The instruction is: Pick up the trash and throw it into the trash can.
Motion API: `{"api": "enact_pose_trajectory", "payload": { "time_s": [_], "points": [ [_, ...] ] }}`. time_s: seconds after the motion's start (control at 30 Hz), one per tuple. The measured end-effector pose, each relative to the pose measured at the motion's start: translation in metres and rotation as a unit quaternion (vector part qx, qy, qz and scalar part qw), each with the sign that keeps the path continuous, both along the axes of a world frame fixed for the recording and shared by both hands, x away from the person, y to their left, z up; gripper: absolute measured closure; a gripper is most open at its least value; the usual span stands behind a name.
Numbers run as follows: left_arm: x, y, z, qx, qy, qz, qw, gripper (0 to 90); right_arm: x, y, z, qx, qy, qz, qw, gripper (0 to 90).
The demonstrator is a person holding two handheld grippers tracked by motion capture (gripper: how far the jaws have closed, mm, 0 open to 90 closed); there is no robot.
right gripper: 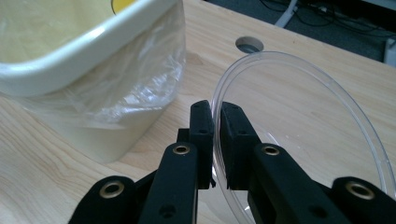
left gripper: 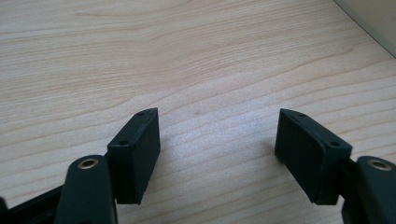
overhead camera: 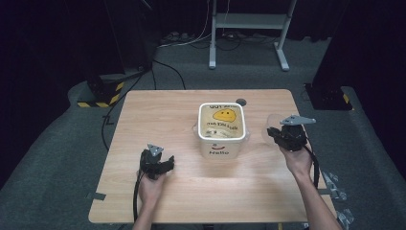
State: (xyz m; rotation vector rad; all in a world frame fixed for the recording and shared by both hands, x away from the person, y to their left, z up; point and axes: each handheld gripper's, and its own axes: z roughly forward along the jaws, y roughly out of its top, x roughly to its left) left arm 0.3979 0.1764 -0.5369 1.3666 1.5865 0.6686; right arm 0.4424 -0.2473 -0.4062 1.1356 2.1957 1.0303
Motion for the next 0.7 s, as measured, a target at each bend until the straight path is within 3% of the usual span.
{"api": "enact_pose_trajectory", "payload": {
  "time_s": [0.5,0.7],
  "points": [
    [0.0,0.0,0.0,0.0,0.0,0.0,1.0,31.0,-0.01,0.009,0.036,0.04,-0.022,0.035,0.9984,84.3],
    [0.0,0.0,0.0,0.0,0.0,0.0,1.0,31.0,-0.011,0.016,0.047,0.044,-0.033,0.052,0.9971,84.3]
  ]
}}
